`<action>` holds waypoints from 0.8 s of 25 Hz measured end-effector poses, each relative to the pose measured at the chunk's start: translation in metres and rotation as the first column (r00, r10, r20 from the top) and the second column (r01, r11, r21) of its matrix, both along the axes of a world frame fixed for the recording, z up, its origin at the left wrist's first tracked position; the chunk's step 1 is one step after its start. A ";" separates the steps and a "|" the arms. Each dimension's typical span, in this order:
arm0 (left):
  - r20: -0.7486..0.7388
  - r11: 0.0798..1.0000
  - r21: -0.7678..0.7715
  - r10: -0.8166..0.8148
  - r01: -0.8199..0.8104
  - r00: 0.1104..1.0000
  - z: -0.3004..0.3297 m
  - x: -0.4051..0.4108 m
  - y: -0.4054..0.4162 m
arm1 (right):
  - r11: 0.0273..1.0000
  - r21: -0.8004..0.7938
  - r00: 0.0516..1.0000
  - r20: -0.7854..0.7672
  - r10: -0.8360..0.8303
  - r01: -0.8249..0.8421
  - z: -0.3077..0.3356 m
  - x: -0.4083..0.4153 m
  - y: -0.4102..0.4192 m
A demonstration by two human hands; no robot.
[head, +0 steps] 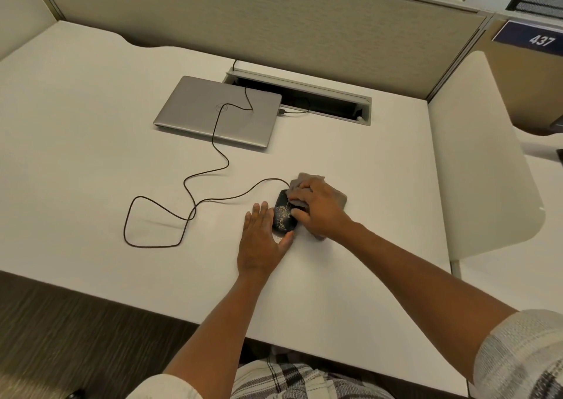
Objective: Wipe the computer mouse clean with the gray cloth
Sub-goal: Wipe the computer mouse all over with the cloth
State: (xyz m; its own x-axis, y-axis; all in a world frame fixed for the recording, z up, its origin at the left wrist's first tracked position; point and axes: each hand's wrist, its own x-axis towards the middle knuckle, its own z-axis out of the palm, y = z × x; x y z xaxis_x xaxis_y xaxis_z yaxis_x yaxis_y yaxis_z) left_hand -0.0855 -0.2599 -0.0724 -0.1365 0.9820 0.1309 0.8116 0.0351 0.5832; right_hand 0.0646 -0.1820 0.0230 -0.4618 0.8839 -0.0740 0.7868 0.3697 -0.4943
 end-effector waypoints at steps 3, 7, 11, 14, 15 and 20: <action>-0.009 1.000 -0.001 -0.001 0.001 1.000 0.000 -0.001 0.000 | 0.997 -0.034 0.995 -0.065 -0.075 0.073 -0.002 0.005 0.004; -0.025 1.000 -0.004 -0.006 0.005 1.000 0.001 -0.001 0.000 | 0.953 -0.179 0.965 -0.052 -0.255 0.243 -0.002 0.013 0.018; -0.027 1.000 -0.002 -0.003 0.003 1.000 0.000 -0.001 0.000 | 0.966 -0.144 0.969 0.156 -0.194 0.216 -0.012 0.005 0.016; -0.023 1.000 0.008 0.001 0.000 1.000 0.000 -0.001 0.000 | 0.975 -0.082 0.976 0.090 -0.198 0.206 -0.013 0.002 0.012; -0.022 1.000 0.012 0.003 -0.003 1.000 0.000 0.000 -0.001 | 0.977 -0.049 0.976 0.069 -0.206 0.210 -0.013 0.000 0.008; -0.012 1.000 -0.004 0.012 -0.012 1.000 0.000 0.000 -0.001 | 0.986 0.145 0.982 0.159 -0.101 0.078 -0.009 -0.010 -0.025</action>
